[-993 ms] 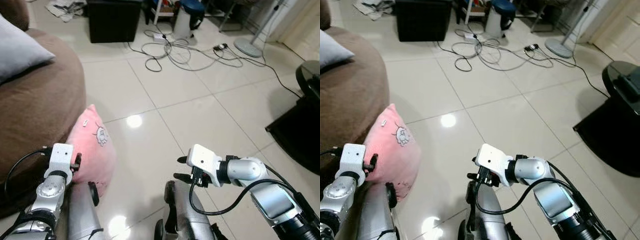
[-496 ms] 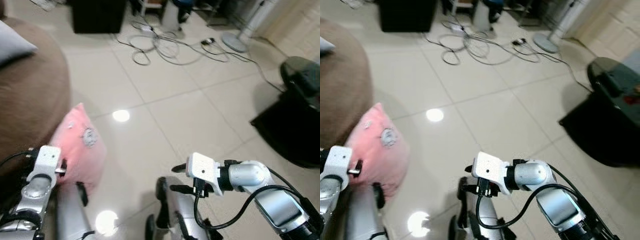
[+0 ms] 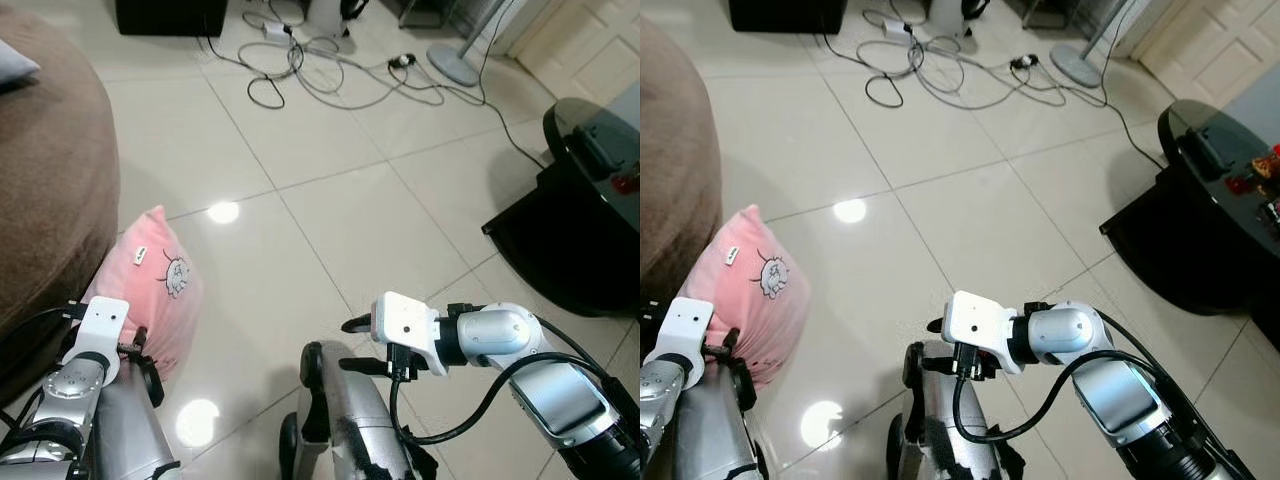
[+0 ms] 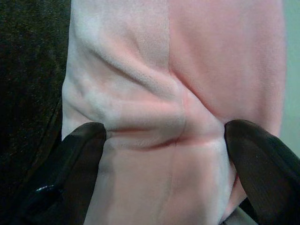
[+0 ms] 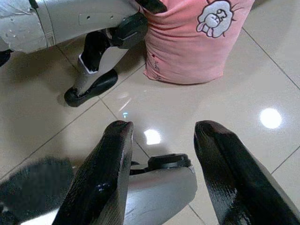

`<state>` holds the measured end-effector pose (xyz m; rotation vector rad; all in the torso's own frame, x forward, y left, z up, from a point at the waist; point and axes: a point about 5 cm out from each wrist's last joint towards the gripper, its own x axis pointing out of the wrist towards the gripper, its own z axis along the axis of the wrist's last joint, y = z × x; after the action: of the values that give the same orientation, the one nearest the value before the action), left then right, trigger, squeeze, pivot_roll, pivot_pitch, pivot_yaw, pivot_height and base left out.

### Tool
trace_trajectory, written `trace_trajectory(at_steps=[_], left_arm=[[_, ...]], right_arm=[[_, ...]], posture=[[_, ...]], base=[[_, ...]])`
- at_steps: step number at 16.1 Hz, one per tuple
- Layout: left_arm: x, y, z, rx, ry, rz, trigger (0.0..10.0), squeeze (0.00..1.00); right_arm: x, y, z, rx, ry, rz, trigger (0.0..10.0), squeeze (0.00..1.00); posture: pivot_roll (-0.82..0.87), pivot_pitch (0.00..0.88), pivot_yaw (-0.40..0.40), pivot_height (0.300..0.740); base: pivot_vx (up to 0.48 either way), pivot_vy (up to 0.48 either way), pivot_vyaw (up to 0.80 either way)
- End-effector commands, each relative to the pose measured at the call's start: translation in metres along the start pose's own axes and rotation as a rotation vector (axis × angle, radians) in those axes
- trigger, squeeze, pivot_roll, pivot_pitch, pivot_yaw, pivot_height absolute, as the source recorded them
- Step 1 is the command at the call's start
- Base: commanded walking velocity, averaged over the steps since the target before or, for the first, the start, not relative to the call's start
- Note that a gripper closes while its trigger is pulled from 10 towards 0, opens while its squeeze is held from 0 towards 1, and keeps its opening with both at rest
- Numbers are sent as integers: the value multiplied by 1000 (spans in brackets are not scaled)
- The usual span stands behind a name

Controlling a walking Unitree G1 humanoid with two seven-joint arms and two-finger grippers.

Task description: Move the pillow to the sofa from floor

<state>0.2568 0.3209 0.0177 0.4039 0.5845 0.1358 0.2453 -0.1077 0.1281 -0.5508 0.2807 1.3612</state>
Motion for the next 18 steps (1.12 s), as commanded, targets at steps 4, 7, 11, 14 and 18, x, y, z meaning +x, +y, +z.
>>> trace_trajectory(at_steps=[4,7,11,14,18], left_arm=[[-2,-17,-13,55,57,-68,0,0],[-2,-16,-12,64,58,-59,0,0],[-2,-14,-14,85,69,-31,0,0],[-2,-13,-13,84,69,-20,0,0],[-1,-11,-11,78,62,-19,0,0]], right_arm=[[2,4,-6,22,12,19,10000,0],[2,3,-8,18,20,21,10000,0],[0,4,-9,19,24,7,10000,0],[-1,3,-7,18,22,6,10000,0],[-1,2,-6,19,18,4,10000,0]], posture=[[-202,234,-399,551],[-202,234,-399,551],[-200,232,-400,551],[-202,234,-400,551],[-197,234,-397,551]], base=[[0,0,0],[0,0,0],[0,0,0],[0,0,0],[0,0,0]])
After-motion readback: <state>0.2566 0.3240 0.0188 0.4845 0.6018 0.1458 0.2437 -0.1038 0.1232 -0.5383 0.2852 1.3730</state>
